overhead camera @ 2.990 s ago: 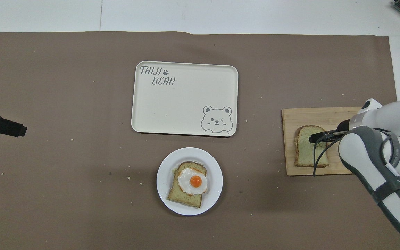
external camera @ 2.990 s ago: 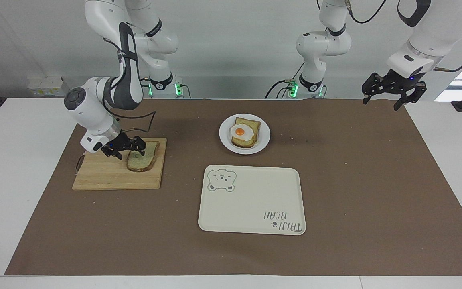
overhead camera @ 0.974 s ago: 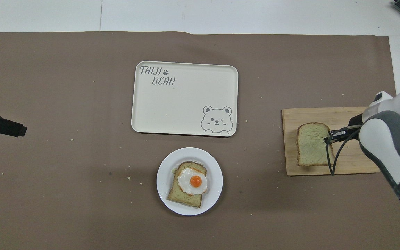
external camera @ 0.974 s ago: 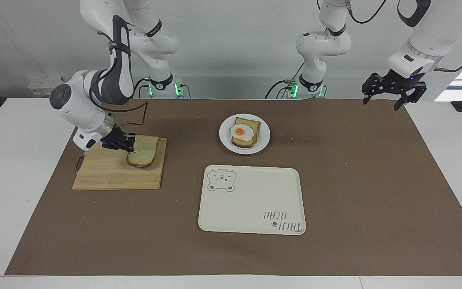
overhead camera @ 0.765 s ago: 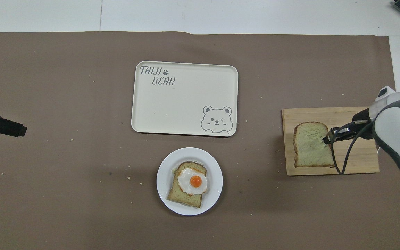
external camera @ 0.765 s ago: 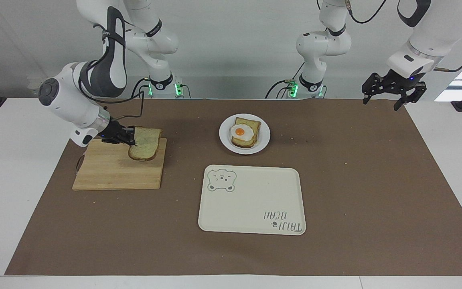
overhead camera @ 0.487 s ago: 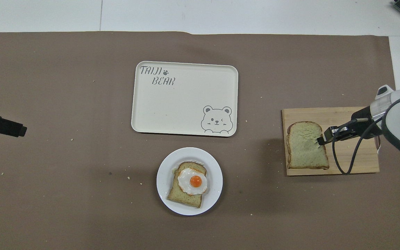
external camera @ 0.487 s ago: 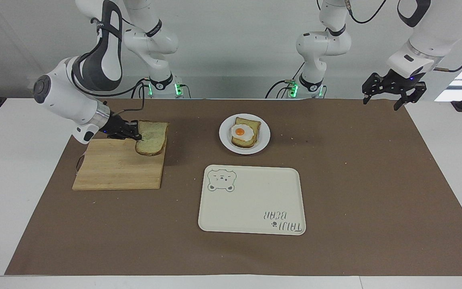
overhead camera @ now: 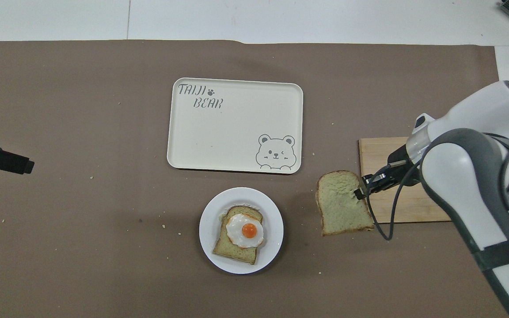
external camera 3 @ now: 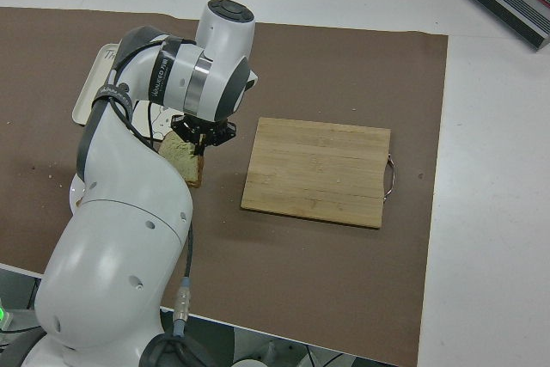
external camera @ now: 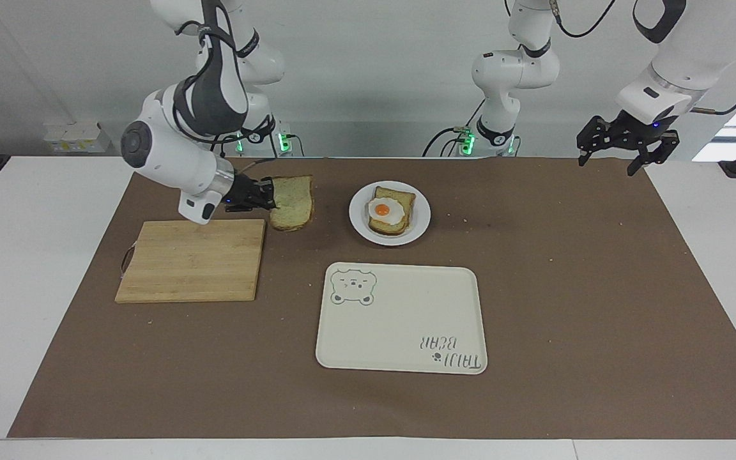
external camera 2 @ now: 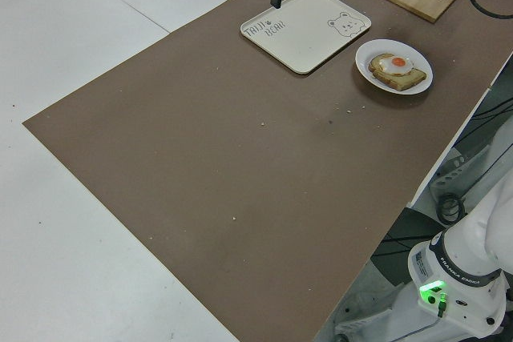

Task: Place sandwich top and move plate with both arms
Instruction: 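Lift the bread slice and carry it over the egg on the plate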

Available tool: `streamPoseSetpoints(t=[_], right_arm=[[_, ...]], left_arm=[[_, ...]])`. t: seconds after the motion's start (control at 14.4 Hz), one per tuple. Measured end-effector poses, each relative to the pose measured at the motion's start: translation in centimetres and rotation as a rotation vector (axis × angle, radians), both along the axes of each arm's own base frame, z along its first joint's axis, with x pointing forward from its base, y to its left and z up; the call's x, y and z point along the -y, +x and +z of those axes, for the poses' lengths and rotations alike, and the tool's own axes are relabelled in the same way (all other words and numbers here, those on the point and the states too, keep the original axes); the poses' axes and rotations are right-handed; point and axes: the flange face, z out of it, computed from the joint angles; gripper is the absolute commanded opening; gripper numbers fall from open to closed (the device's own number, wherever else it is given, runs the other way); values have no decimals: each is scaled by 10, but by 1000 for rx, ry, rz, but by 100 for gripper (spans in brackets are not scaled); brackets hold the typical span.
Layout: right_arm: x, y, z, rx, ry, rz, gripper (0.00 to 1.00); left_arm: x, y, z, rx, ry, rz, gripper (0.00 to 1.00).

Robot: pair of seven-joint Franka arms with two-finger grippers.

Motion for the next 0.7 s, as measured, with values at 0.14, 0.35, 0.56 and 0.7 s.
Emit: streamPoseSetpoints(t=[0.14, 0.35, 0.56, 0.7], right_arm=[[-38, -6, 0, 22, -25, -3, 0], [-82, -19, -1, 47, -56, -30, 0], [-129, -31, -3, 72, -88, -91, 0], [-159, -42, -6, 87, -102, -119, 0]], left_arm=[[0, 0, 0, 0, 0, 0, 100], [0, 0, 0, 0, 0, 0, 100], [0, 0, 0, 0, 0, 0, 100], [0, 0, 0, 0, 0, 0, 100]])
